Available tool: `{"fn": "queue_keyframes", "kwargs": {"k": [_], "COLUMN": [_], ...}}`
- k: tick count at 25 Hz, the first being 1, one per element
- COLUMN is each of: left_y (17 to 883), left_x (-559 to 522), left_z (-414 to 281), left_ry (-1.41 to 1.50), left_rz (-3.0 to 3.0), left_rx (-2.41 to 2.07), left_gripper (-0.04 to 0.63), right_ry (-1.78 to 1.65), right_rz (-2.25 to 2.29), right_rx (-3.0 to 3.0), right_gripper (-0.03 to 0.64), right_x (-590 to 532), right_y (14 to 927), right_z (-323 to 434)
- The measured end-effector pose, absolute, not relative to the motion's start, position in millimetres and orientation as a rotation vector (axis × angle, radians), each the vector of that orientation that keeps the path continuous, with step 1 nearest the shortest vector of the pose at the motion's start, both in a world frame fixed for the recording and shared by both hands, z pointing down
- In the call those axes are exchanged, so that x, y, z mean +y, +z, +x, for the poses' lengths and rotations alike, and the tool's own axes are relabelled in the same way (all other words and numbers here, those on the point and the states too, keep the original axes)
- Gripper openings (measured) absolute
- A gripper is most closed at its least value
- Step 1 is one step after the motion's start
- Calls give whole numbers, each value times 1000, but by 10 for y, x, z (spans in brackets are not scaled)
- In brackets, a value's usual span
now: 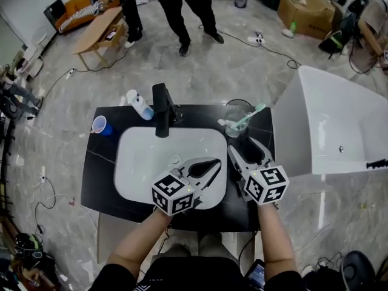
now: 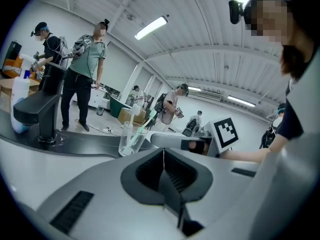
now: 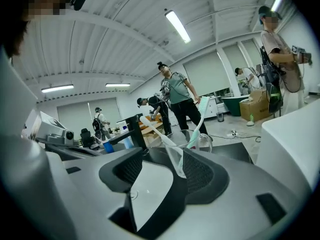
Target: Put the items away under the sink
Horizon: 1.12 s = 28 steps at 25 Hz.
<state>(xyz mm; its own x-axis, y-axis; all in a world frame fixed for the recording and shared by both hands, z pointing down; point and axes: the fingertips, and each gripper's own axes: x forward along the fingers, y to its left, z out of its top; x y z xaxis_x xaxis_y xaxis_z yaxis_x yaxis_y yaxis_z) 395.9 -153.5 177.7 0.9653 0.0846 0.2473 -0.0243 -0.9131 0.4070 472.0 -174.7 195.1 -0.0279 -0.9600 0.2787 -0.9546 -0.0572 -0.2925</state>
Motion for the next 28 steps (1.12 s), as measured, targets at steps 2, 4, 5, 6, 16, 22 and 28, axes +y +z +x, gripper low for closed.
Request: {"fn": "queue_keyframes", "kwargs": {"k": [2, 4, 5, 6, 16, 22, 28], "left_y": [1792, 1824, 1841, 1857, 1986, 2098, 2158], "left_x": [-1620, -1666, -1678, -1687, -1857, -1919, -1950], "left_z": [3999, 4034, 4044, 4049, 4015, 3968, 3947], "left_ry": [366, 371, 373, 375, 382, 384, 377], "left_rz": [2702, 2704, 2704, 2703, 2694, 2673, 2659], "left_rx": [30, 21, 17, 13, -64, -90, -109], "left_gripper": [9, 9, 9, 9, 9, 9, 9], "right_ry": [-623, -609, -610, -615, -603, -559, -546], "right_rz": [-2227, -2284, -2307, -2323, -2440, -2523, -2593], "right_rx": [2130, 2118, 2109, 2097, 2014, 1934, 1872], "right_gripper": [239, 257, 266, 276, 311, 324, 329], "right_x": [-1853, -1933, -1964, -1992, -2214, -2341, -2430], "right_y": [1988, 2053, 2091, 2127, 2329, 2344, 2367], "right_z": [4827, 4924, 4962, 4992, 5096, 5122, 5154]}}
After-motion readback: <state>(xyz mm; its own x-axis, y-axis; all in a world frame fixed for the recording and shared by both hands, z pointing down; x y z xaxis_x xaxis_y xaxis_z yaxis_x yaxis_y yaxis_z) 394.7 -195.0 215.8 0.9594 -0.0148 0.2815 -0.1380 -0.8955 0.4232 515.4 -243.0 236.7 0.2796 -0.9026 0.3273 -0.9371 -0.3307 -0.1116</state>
